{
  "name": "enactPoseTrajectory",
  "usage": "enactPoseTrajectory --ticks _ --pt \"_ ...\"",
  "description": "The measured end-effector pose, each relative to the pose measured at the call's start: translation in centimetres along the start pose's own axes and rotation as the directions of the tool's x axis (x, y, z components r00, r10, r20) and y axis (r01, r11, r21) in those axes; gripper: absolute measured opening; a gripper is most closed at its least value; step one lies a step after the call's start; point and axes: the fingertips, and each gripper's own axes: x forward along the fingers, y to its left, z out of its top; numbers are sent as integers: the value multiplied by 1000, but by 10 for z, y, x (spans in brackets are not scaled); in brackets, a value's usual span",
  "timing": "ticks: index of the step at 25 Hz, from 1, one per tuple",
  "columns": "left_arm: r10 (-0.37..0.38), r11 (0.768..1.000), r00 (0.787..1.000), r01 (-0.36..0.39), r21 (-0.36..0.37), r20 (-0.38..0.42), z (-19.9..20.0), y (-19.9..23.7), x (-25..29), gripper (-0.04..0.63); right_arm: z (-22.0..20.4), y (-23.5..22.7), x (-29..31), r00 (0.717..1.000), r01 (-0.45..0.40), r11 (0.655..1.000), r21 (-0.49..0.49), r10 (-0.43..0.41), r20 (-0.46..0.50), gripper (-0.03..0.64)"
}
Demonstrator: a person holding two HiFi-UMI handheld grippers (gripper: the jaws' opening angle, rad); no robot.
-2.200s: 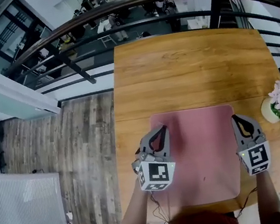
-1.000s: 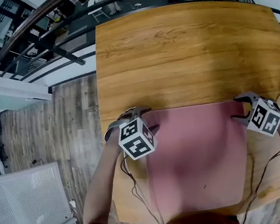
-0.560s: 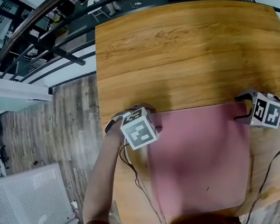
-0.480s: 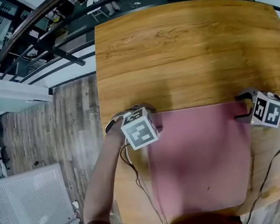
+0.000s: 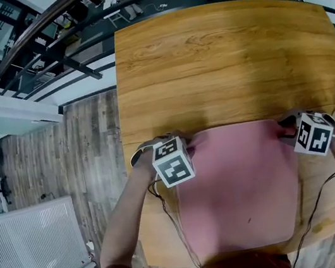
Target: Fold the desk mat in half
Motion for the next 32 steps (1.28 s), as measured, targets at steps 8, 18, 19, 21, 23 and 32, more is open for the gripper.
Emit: enactPoseTrajectory --ticks 8,18,19,21,23,32 --pt "123 992 992 -124 15 10 -2 -10 -12 85 6 24 -8 995 101 994 -49 -101 -10 54" --pt "241 970 971 -241 37 6 -2 -35 -26 57 11 46 -22 962 257 960 -111 -264 -61 48" --pt "245 969 969 -246 40 7 -2 -39 -27 57 12 49 -24 959 267 958 -107 -275 -64 48" --pt "248 968 969 -248 43 6 -2 -47 -28 55 12 54 -26 953 286 953 -103 -294 -69 48" --pt "252 967 968 -252 45 9 -3 -55 -28 55 12 61 -27 947 305 946 -107 -313 -73 47" --pt "247 968 968 -249 37 49 -10 -91 -40 55 7 106 -34 933 338 933 -124 -350 -86 48"
